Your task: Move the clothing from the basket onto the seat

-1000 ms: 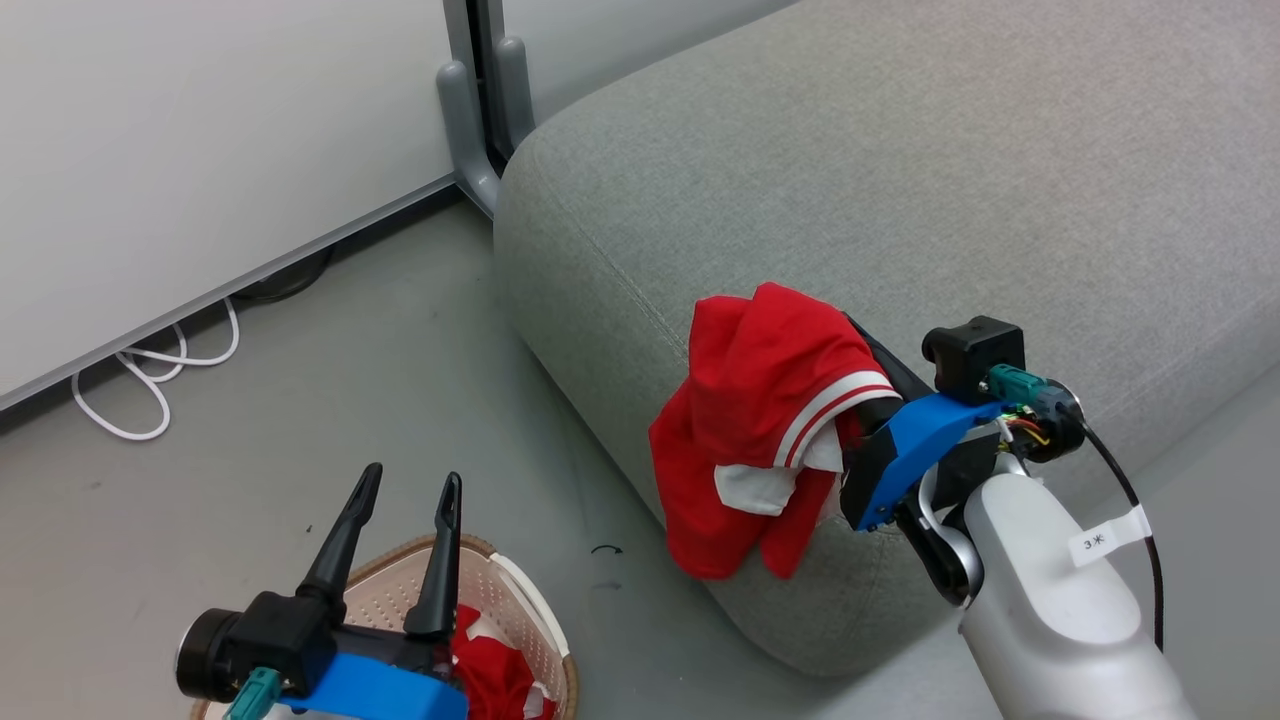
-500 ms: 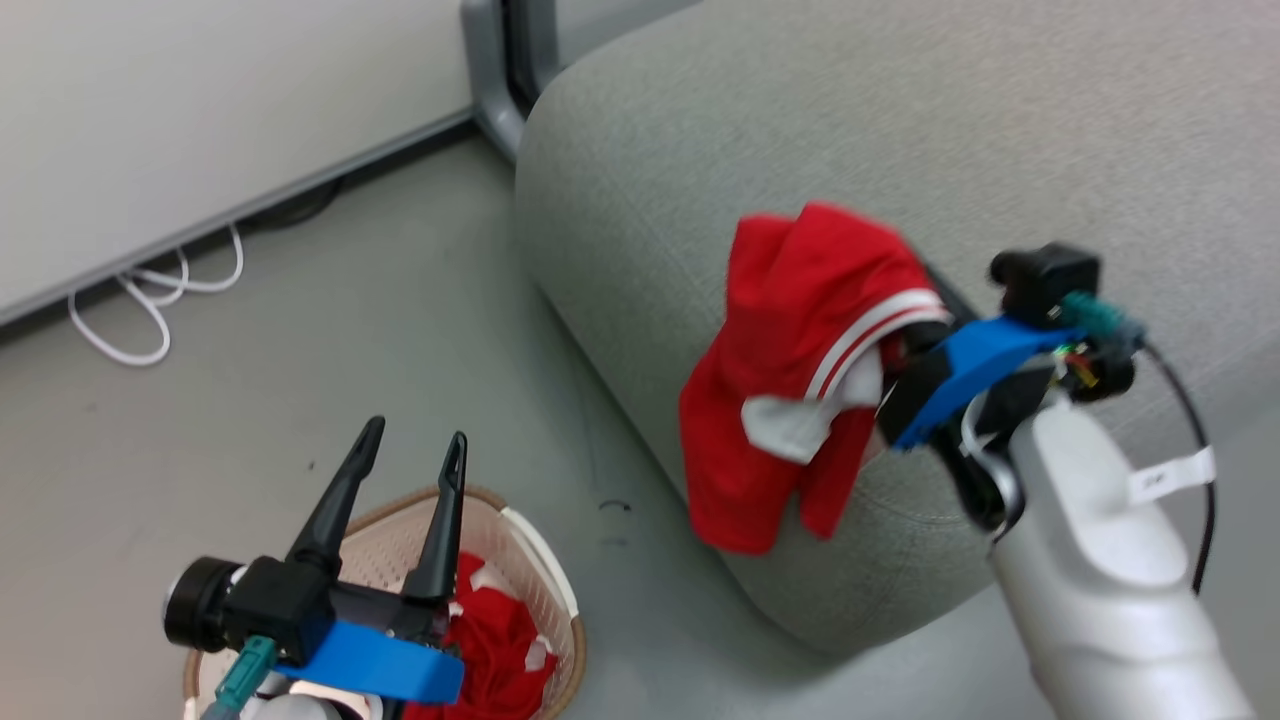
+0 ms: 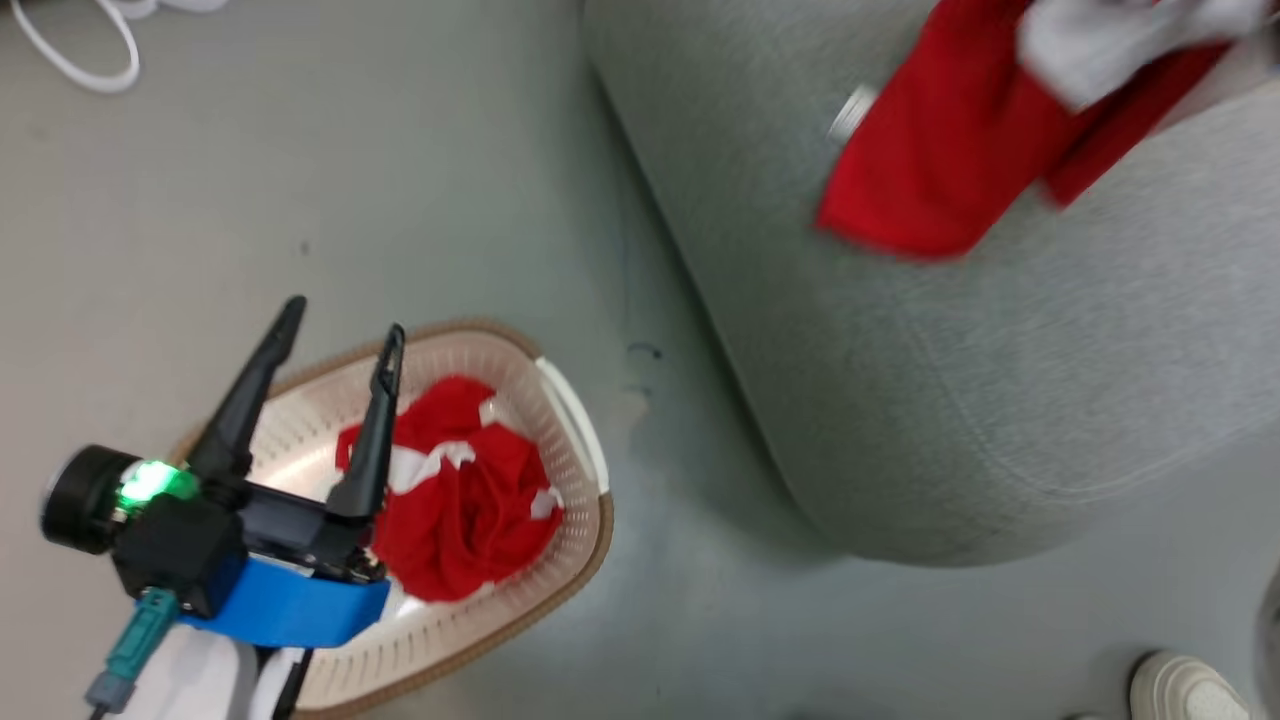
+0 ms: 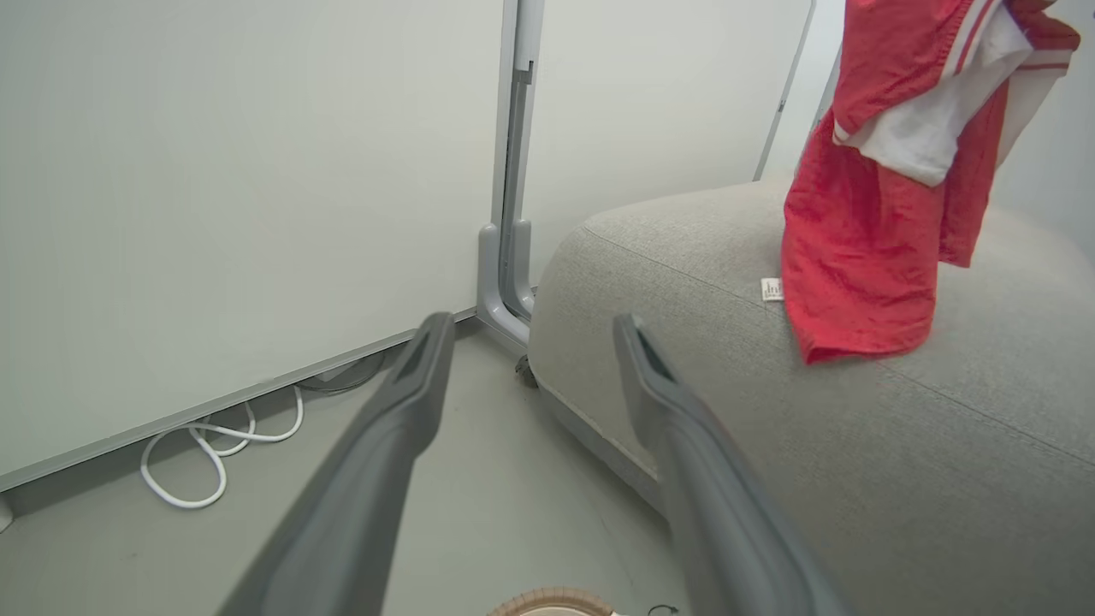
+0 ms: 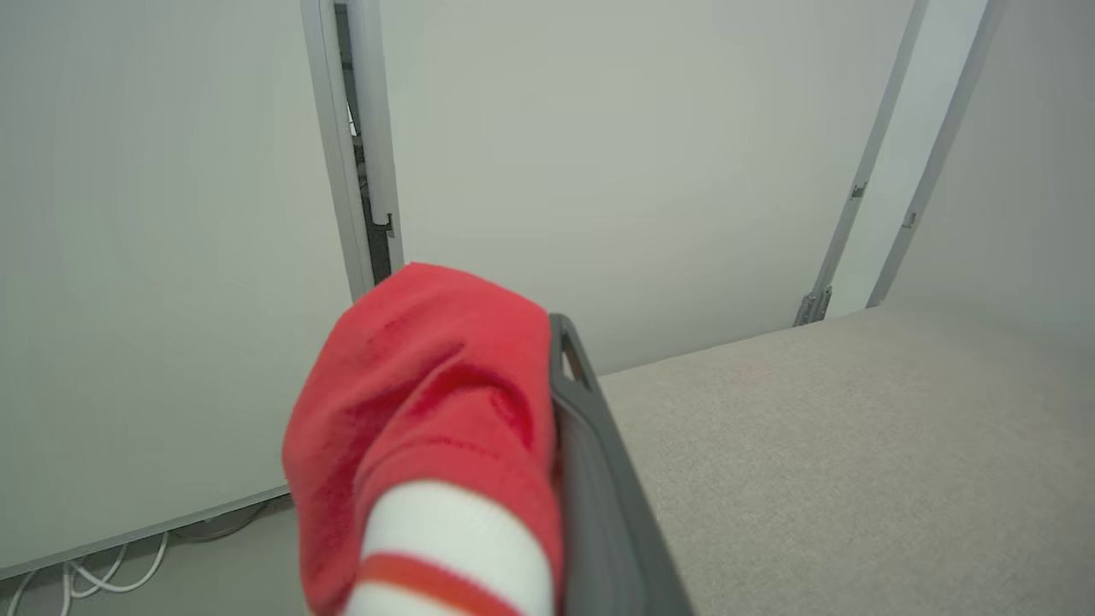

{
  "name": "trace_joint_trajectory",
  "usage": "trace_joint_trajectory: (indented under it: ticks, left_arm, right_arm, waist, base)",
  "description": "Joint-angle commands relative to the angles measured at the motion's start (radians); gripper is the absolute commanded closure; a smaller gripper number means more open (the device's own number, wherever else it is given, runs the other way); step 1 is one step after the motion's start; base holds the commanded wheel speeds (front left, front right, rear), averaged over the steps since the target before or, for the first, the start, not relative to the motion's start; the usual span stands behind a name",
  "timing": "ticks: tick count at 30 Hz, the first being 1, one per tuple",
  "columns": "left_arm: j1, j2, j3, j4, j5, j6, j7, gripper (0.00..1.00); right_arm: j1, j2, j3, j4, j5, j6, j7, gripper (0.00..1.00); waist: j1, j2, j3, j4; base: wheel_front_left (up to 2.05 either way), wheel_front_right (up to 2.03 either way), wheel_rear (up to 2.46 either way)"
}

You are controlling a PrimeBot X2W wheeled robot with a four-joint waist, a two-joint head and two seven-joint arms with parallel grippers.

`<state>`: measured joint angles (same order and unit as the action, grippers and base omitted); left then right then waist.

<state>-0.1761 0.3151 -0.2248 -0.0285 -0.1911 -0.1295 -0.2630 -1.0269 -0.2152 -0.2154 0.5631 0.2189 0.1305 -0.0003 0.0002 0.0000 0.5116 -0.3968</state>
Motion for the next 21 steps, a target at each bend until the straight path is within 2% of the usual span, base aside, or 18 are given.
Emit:
trace_joint_trajectory:
  ticks: [1, 7, 12, 18, 21]
  left_arm:
    - [-0.024, 0.02, 0.011, -0.028, 0.01, -0.001, -0.003, 0.0]
    - [-0.057, 0.056, 0.022, -0.114, 0.023, 0.001, 0.001, 0.0]
    - [-0.072, 0.074, 0.029, -0.172, 0.033, 0.007, 0.008, 0.0]
    - [-0.08, 0.08, 0.026, -0.203, 0.033, 0.011, 0.01, 0.0]
    - [-0.073, 0.081, 0.027, -0.206, 0.026, 0.014, 0.008, 0.0]
  right_arm:
    - [-0.055, -0.031, -0.046, -0.016, 0.005, 0.0, 0.013, 1.0]
    - [-0.168, -0.127, -0.221, -0.034, -0.037, 0.0, 0.028, 1.0]
    - [-0.184, -0.137, -0.32, 0.023, -0.088, 0.0, 0.023, 1.0]
    - [-0.144, -0.119, -0.38, 0.135, -0.149, 0.0, 0.003, 1.0]
    - [-0.13, -0.123, -0.413, 0.232, -0.208, 0.0, -0.02, 1.0]
  waist:
    - [-0.0002, 0.0, 0.137, 0.054]
    - [-0.0002, 0.0, 0.252, 0.077]
    - [-0.0002, 0.0, 0.31, 0.083]
    - [-0.0002, 0.0, 0.334, 0.098]
    - [-0.0002, 0.0, 0.334, 0.111]
  base:
    - [0.0, 0.0, 0.0]
    - [0.0, 0.0, 0.0]
    - [0.0, 0.0, 0.0]
    - [0.0, 0.0, 0.0]
    - [0.0, 0.0, 0.0]
